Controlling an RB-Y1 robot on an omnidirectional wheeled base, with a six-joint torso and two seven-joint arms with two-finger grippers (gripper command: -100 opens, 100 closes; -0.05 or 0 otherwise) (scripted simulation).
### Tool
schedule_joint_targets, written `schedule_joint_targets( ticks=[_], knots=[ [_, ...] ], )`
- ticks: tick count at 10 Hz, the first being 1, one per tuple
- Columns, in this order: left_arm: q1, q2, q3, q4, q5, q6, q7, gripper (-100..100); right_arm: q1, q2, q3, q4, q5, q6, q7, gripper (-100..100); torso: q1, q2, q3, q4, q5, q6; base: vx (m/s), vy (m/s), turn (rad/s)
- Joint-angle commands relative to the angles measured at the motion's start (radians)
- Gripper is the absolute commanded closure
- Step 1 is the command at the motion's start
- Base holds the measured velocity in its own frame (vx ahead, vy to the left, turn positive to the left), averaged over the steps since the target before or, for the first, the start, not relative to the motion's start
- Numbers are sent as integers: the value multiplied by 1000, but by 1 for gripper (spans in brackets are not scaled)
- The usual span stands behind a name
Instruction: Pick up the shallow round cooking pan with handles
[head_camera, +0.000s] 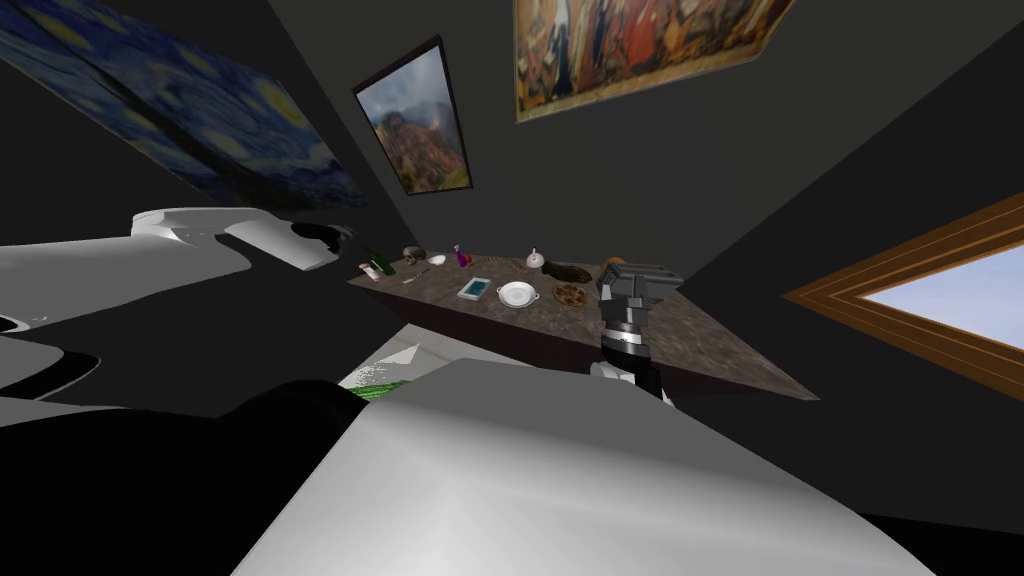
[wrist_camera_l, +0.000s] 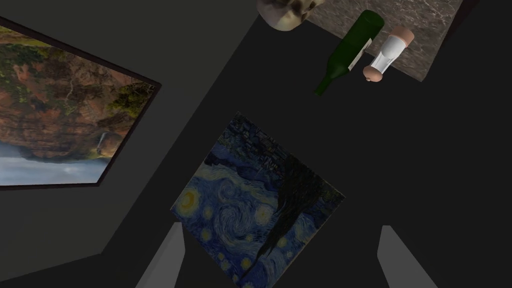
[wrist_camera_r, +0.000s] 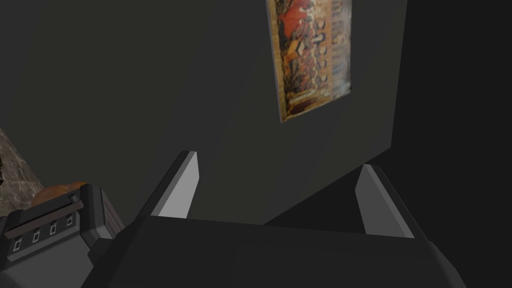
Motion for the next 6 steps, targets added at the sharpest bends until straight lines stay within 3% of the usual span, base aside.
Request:
schedule_joint_targets(
  ticks=[1,2,4,6],
  knots=[
    [-50,-50,4,-14,7,47,-50,-100,0,0,0,0,0,0,0,0,0,0,0,0,0,0,4,3,24],
    [-79,-73,4,-14,7,47,-76,-100,0,0,0,0,0,0,0,0,-1,1,0,0,0,0,0,0,0],
    [-134,-134,4,-14,7,47,-88,-100,0,0,0,0,0,0,0,0,-2,1,1,0,-1,0,0,0,0],
    [-134,-182,4,-14,7,47,-88,-100,0,0,0,0,0,0,0,0,-2,1,1,0,0,0,0,0,0]
  ],
)
